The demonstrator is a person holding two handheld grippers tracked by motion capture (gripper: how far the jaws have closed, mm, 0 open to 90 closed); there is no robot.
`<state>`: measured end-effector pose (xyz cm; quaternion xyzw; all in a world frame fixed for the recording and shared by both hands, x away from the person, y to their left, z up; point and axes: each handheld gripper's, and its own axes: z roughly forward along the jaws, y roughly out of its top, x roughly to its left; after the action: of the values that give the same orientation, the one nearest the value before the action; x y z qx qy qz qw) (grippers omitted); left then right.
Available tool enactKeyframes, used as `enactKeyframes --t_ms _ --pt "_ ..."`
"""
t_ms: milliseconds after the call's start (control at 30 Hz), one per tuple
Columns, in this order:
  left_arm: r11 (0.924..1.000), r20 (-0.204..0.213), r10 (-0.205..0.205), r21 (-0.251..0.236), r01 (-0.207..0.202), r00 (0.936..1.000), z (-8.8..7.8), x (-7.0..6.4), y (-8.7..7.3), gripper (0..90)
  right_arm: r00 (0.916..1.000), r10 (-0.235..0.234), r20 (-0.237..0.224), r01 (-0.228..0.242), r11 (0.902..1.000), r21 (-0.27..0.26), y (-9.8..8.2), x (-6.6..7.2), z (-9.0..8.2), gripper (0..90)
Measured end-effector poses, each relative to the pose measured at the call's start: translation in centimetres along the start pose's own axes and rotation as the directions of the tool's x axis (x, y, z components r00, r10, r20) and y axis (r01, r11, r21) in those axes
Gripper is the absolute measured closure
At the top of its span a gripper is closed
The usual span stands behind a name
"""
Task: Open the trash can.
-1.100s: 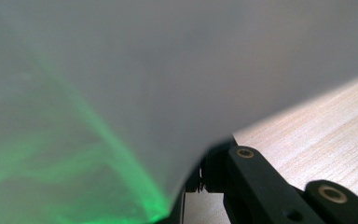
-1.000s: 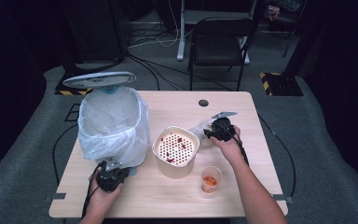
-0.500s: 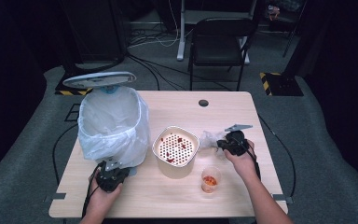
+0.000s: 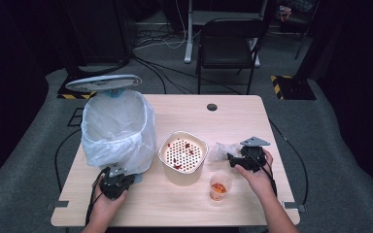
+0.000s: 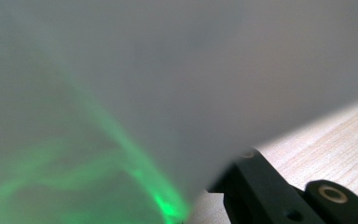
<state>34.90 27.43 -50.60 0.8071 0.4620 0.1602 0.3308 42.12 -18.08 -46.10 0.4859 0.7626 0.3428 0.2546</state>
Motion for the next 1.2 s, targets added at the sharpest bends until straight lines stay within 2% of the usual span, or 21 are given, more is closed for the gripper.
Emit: enactKeyframes --t_ms 33,167,367,433,467,533,600,667,700,733,767,800,833,900,933,967,1000,1067,1100,1133,1200 --pt "0.994 0.016 -0.083 -0.07 0.084 0.9964 0.5 -0.6 -0.1 88.0 1.0 0.003 0.004 -0.003 1.0 0.007 -0.1 -0.2 0.3 14.9" --pt "0.9938 0.016 -0.084 -0.072 0.085 0.9964 0.5 -0.6 -0.1 87.9 0.9988 0.048 0.009 -0.049 0.9975 0.052 -0.6 -0.9 1.7 13.5" --pt "0.9937 0.014 -0.087 -0.071 0.087 0.9961 0.5 -0.6 -0.1 87.9 0.9915 0.129 0.02 -0.13 0.9857 0.107 -2.1 -1.7 3.2 14.9" --pt "0.9932 0.012 -0.089 -0.074 0.09 0.9959 0.5 -0.7 -0.1 87.7 0.9909 0.134 0.008 -0.134 0.9831 0.125 -2.5 -2.0 3.6 17.6" --pt "0.9999 -0.007 -0.013 -0.003 0.013 0.9999 0.0 -0.1 -0.1 87.7 0.9907 0.136 -0.004 -0.134 0.9832 0.124 -2.6 -2.1 3.7 20.1" --pt "0.9997 -0.013 -0.025 -0.007 0.024 0.9996 0.0 -0.2 -0.2 87.7 0.9885 0.149 -0.021 -0.146 0.9811 0.128 -2.7 -2.2 3.7 28.0" --pt "0.9999 -0.009 -0.013 -0.006 0.013 0.9999 0.0 -0.2 -0.2 87.7 0.9881 0.151 -0.028 -0.147 0.9819 0.119 -2.8 -2.5 3.7 37.4" --pt "0.9997 -0.017 -0.022 -0.008 0.022 0.9996 0.0 -0.3 -0.2 87.8 0.9859 0.16 -0.049 -0.153 0.9809 0.119 -2.9 -2.7 3.8 42.8" --pt "0.9947 -0.018 -0.086 -0.058 0.085 0.9961 0.4 -0.8 -0.3 87.8 0.9856 0.161 -0.052 -0.154 0.9805 0.122 -2.9 -2.8 3.8 46.3" --pt "0.9992 -0.02 -0.033 -0.023 0.032 0.9993 0.1 -0.5 -0.2 87.8 0.9872 0.151 -0.051 -0.145 0.9822 0.12 -2.9 -2.8 3.8 50.2" --pt "0.9999 -0.02 -0.014 -0.008 0.014 0.9997 0.0 -0.3 -0.2 87.8 0.987 0.151 -0.055 -0.143 0.9821 0.122 -2.9 -2.8 3.8 53.6" --pt "0.9998 -0.021 -0.017 -0.008 0.017 0.9996 0.0 -0.4 -0.2 87.8 0.9875 0.147 -0.058 -0.139 0.9826 0.124 -3.0 -2.9 3.8 56.7" --pt "0.9998 -0.022 -0.018 -0.009 0.018 0.9996 0.0 -0.4 -0.2 87.8 0.9906 0.122 -0.062 -0.114 0.9857 0.124 -3.0 -3.0 3.8 59.4" --pt "0.9999 -0.017 -0.012 -0.01 0.012 0.9998 0.0 -0.3 -0.2 87.8 0.9881 0.139 -0.066 -0.13 0.9835 0.126 -2.9 -2.9 3.7 63.9" --pt "0.9952 -0.014 -0.078 -0.06 0.077 0.9968 0.4 -0.8 -0.3 87.8 0.9859 0.15 -0.074 -0.14 0.9817 0.13 -2.9 -2.8 3.6 66.0" --pt "0.9948 -0.017 -0.083 -0.062 0.081 0.9964 0.4 -0.8 -0.3 87.8 0.9876 0.133 -0.084 -0.122 0.9843 0.128 -2.8 -2.9 3.5 67.5" --pt "0.9965 -0.007 -0.064 -0.054 0.064 0.9979 0.3 -0.7 -0.3 87.9 0.9879 0.123 -0.095 -0.11 0.9859 0.126 -2.7 -3.0 3.4 68.3" --pt "0.9947 -0.018 -0.084 -0.062 0.082 0.9963 0.4 -0.8 -0.3 87.9 0.9872 0.124 -0.1 -0.111 0.9856 0.128 -2.3 -2.7 3.1 69.4" --pt "0.9988 -0.009 -0.034 -0.034 0.034 0.9994 0.2 -0.5 -0.2 87.9 0.988 0.113 -0.105 -0.1 0.9875 0.122 -2.1 -2.6 3.0 69.9" --pt "0.9967 -0.007 -0.061 -0.055 0.061 0.9981 0.3 -0.7 -0.3 87.9 0.988 0.11 -0.108 -0.096 0.9875 0.125 -1.9 -2.5 2.8 70.3" --pt "0.996 -0.007 -0.069 -0.058 0.068 0.9976 0.3 -0.7 -0.3 87.9 0.9889 0.09 -0.119 -0.076 0.9905 0.115 -1.4 -2.3 2.4 70.8"
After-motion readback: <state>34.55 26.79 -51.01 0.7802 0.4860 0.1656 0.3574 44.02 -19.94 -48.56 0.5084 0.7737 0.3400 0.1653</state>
